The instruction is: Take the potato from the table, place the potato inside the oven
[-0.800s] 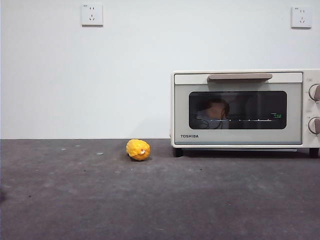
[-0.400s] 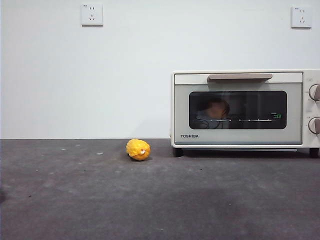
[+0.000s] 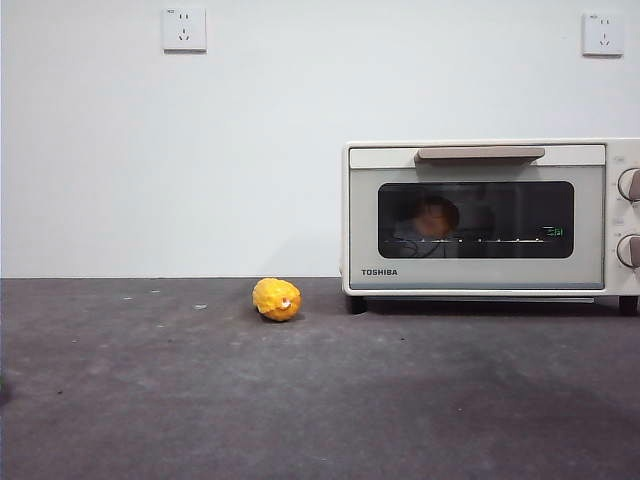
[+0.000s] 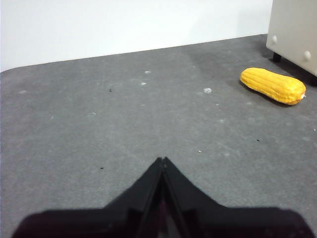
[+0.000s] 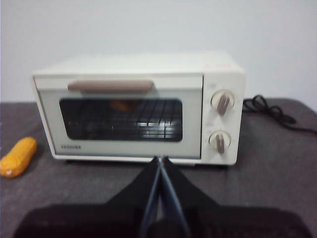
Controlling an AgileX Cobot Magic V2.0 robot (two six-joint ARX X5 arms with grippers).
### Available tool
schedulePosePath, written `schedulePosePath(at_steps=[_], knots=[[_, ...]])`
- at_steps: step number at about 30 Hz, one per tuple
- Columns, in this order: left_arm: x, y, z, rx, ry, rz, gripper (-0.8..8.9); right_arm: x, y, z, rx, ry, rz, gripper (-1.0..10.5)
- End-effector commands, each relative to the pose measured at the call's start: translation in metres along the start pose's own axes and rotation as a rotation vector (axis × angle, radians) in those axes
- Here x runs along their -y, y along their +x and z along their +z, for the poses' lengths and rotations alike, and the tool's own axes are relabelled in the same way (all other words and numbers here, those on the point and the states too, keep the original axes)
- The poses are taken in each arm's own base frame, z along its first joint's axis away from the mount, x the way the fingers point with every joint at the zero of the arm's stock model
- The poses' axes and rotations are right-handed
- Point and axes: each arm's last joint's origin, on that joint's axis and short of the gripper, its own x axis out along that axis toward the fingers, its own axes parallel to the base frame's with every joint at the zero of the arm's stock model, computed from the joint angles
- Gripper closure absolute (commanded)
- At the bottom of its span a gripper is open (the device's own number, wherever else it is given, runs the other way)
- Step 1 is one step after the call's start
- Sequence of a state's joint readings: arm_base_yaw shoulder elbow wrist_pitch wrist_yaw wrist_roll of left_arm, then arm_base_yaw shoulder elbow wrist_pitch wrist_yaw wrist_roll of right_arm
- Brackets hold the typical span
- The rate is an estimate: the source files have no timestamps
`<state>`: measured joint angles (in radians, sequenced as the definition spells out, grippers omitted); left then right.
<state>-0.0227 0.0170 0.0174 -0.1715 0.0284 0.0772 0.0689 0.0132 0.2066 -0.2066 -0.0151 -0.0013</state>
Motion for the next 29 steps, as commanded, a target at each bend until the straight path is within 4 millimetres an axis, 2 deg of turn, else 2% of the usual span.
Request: schedulePosePath(at_steps=[1, 20, 29], knots=[[0.0, 0.001, -0.003, -0.011, -0.006, -0.001, 8.17, 0.001, 0.002, -0.006, 0.0, -0.01, 0.003, 9.5], [0.0, 0.003, -0.005, -0.032, -0.007, -0.003, 8.17, 0.004, 0.012, -0.059, -0.208, 0.013, -0.027, 9.5], [0.0, 0.003, -0.005, -0.032, -0.007, -0.003, 8.17, 0.004, 0.013, -0.06, -0.191, 0.011, -0.029, 9.5]])
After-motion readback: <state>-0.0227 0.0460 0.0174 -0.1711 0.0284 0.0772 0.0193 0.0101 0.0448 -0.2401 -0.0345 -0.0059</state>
